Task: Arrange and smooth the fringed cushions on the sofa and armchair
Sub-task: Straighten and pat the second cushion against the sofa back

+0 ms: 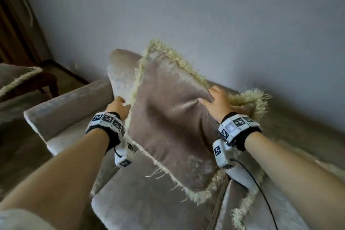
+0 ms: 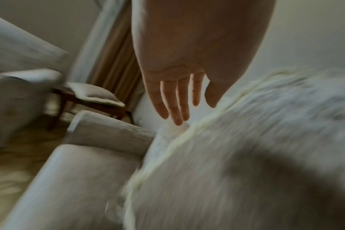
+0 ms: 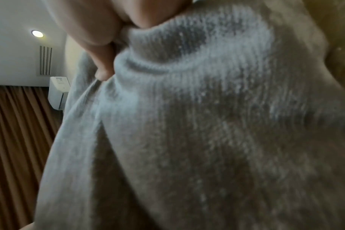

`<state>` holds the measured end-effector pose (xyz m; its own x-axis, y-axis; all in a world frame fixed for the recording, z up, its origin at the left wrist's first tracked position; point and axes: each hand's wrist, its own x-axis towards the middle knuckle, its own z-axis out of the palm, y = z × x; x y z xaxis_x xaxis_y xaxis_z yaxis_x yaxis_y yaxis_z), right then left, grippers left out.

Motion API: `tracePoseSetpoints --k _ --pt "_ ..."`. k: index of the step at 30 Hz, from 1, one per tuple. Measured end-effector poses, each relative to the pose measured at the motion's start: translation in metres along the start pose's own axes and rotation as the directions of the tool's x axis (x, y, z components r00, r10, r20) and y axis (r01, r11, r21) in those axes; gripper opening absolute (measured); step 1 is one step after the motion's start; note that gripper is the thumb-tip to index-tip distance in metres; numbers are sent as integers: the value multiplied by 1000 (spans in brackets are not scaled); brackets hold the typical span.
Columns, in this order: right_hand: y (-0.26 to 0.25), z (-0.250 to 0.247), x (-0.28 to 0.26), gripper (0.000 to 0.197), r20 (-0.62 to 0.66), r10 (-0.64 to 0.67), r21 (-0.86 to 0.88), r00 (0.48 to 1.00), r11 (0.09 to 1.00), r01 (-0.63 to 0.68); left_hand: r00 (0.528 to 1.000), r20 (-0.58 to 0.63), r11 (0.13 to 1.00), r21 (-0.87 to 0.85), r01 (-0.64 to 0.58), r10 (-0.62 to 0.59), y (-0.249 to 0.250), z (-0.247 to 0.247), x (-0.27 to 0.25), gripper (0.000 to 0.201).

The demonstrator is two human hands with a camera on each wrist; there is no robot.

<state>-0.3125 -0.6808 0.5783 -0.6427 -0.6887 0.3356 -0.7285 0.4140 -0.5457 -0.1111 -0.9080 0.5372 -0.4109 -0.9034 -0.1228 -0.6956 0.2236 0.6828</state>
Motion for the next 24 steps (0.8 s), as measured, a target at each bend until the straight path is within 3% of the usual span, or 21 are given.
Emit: tracePoseSetpoints --k 4,9,16,21,24 --pt "2 12 22 15 -10 -49 -178 999 983 46 964 170 979 -55 -199 205 37 14 53 58" --pt "16 20 37 27 -13 10 -275 1000 961 -13 856 284 896 -34 -442 433 63 35 102 83" --pt "64 33 38 28 -73 82 -320 994 942 -101 836 299 881 -42 -471 461 84 89 146 105" --pt "103 59 45 32 -56 66 -326 996 942 -80 863 274 899 -11 -438 424 82 136 180 102" --pt "137 79 57 37 -20 124 -340 992 932 -123 865 280 900 12 -437 416 73 173 209 88"
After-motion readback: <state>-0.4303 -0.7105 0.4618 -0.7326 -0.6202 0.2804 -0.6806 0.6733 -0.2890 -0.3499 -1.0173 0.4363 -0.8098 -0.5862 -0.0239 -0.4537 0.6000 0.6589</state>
